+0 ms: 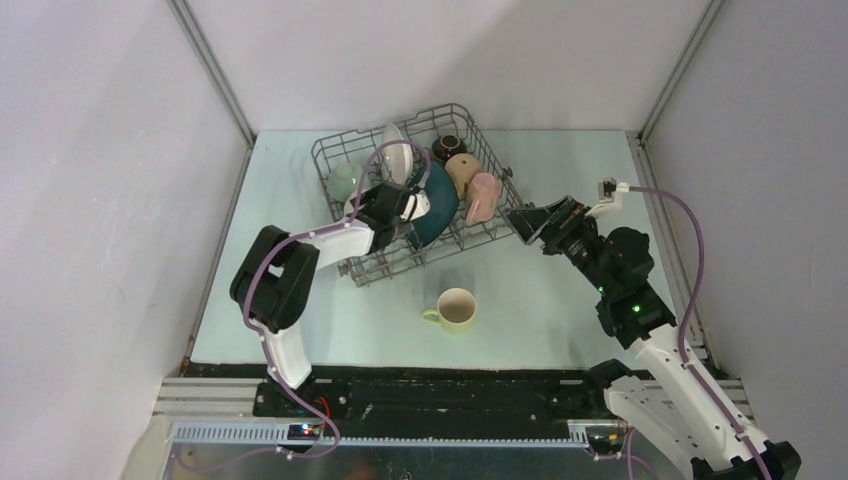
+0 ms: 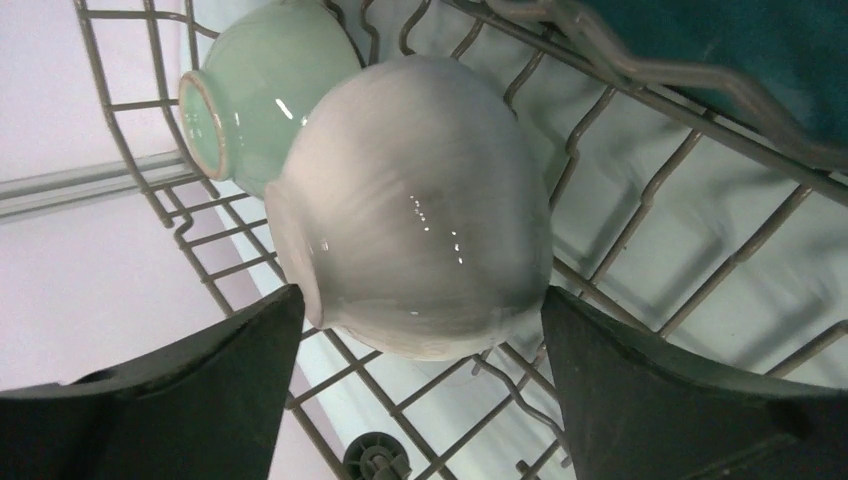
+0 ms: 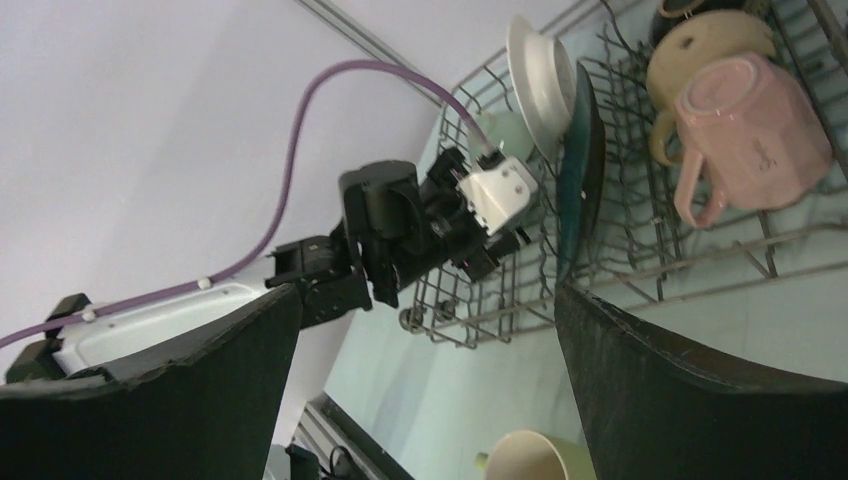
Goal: Load the mixed dishes into the dish rack
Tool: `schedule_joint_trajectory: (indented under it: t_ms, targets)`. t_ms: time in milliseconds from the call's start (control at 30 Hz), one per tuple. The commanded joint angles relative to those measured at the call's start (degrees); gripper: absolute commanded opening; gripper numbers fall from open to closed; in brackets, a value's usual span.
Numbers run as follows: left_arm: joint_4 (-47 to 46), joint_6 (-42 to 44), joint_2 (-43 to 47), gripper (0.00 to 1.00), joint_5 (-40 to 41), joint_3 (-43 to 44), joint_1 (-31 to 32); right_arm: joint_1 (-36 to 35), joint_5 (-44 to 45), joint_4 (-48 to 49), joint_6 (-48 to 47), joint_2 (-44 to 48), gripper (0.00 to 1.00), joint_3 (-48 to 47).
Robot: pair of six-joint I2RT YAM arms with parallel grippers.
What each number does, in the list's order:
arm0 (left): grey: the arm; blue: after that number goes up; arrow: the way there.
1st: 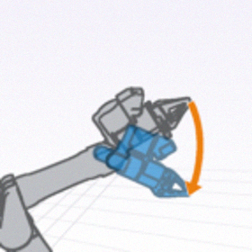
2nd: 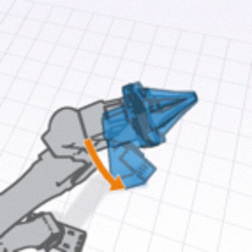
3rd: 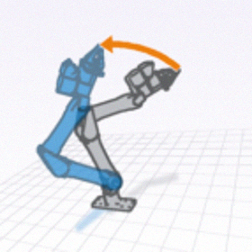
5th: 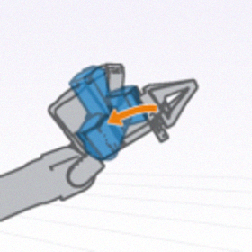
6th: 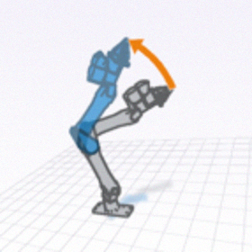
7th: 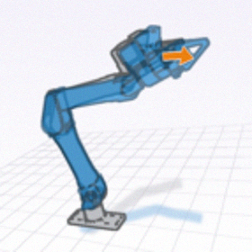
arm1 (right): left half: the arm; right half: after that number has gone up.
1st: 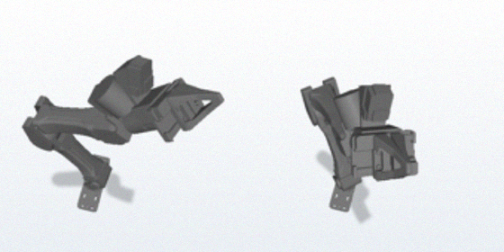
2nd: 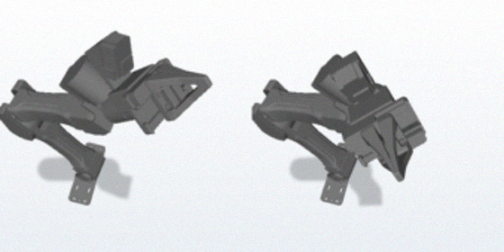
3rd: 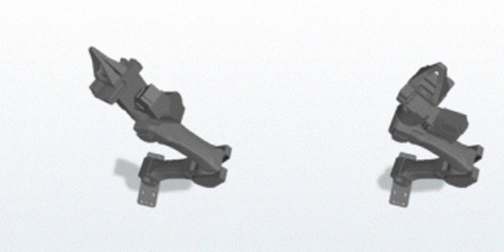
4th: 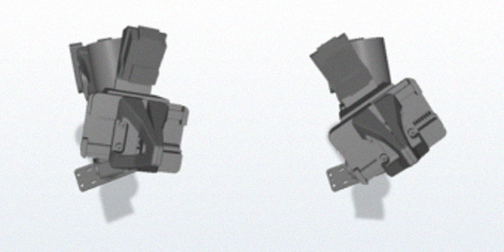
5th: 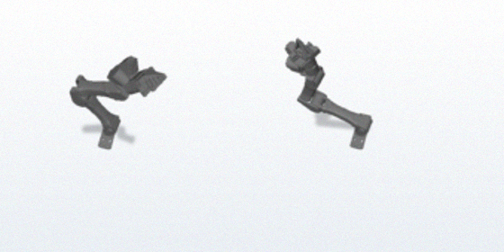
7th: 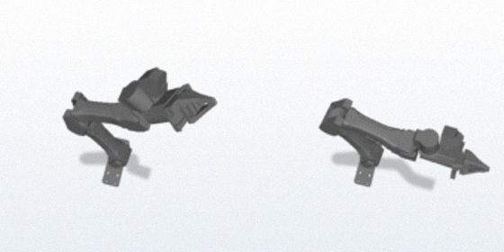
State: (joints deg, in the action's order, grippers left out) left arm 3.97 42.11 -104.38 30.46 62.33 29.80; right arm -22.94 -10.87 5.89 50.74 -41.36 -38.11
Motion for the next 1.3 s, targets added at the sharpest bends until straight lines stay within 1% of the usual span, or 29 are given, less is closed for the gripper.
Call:
schedule_joint_trajectory:
  t_ms: [0, 267, 333, 467, 567, 733, 833, 867, 900, 1000, 1067, 1100, 1133, 1167, 1200, 1233, 1267]
  targets:
    - [-1.6, -1.2, 1.3, 0.98, -1.5, -0.1, -0.5, -0.1, -2.0, -3.9, -1.8, 0.2, 1.0, -2.6]
    - [0.3, -3.5, 2.3, 1.0, -1.0, -0.1, -0.5, 0.0, -2.5, -12.1, -5.2, 2.6, 1.0, -2.8]
    - [1.6, -4.6, 3.5, 1.0, -1.7, 0.0, -0.5, 0.0, -3.0, -15.6, -6.8, 2.6, 1.0, -3.2]
    - [6.3, -7.8, 5.8, 1.0, -1.7, 0.1, 0.6, -0.1, -4.4, -19.0, -9.3, 2.7, 1.0, -3.5]
    - [7.8, -9.9, 8.0, 1.0, -0.4, -0.6, 2.4, -0.7, -5.7, -19.1, -11.5, 3.2, 1.0, -3.6]
    - [8.0, -17.5, 13.7, 1.0, 2.9, -0.6, 4.1, -1.6, -6.4, -18.5, -14.0, 2.3, 0.99, -3.6]
    - [8.0, -23.8, 17.6, 1.0, 2.9, -1.5, 5.6, -2.4, -7.6, -18.2, -15.2, 1.0, 0.99, -3.5]
    - [8.0, -25.1, 19.6, 1.0, 3.4, -1.9, 7.0, -2.5, -8.1, -18.0, -16.1, 0.7, 1.0, -3.4]
    - [7.9, -27.4, 20.6, 1.0, 3.9, -2.7, 7.7, -2.9, -9.8, -16.9, -16.5, 0.1, 1.0, -3.2]
    - [9.4, -32.2, 25.5, 1.0, 8.3, -3.6, 11.2, -4.1, -12.6, -15.5, -18.4, -1.0, 0.99, -3.0]
    - [11.9, -37.5, 29.1, 1.0, 9.3, -3.9, 12.2, -4.7, -13.1, -15.1, -19.4, -1.9, 1.0, -2.9]
    - [13.5, -41.8, 30.4, 1.0, 8.9, -4.4, 12.3, -4.8, -13.1, -15.3, -19.8, -2.5, 1.0, -3.0]
    - [14.0, -43.8, 33.6, 1.0, 7.7, -5.0, 12.4, -5.4, -13.0, -15.6, -20.7, -2.9, 0.99, -3.1]
    - [14.8, -47.9, 37.3, 0.99, 6.8, -6.3, 12.4, -5.9, -12.6, -16.3, -21.4, -3.8, 1.0, -3.2]
    - [15.2, -53.2, 39.1, 0.98, 4.7, -7.1, 12.4, -7.1, -12.0, -16.8, -23.0, -4.2, 1.0, -3.4]
    - [15.3, -55.7, 43.0, 0.96, 1.9, -8.8, 12.4, -8.0, -11.6, -17.0, -23.9, -5.3, 1.0, -3.4]
    - [15.0, -59.5, 44.8, 0.95, 0.1, -9.7, 12.4, -10.1, -9.9, -17.5, -25.6, -5.9, 1.0, -3.6]
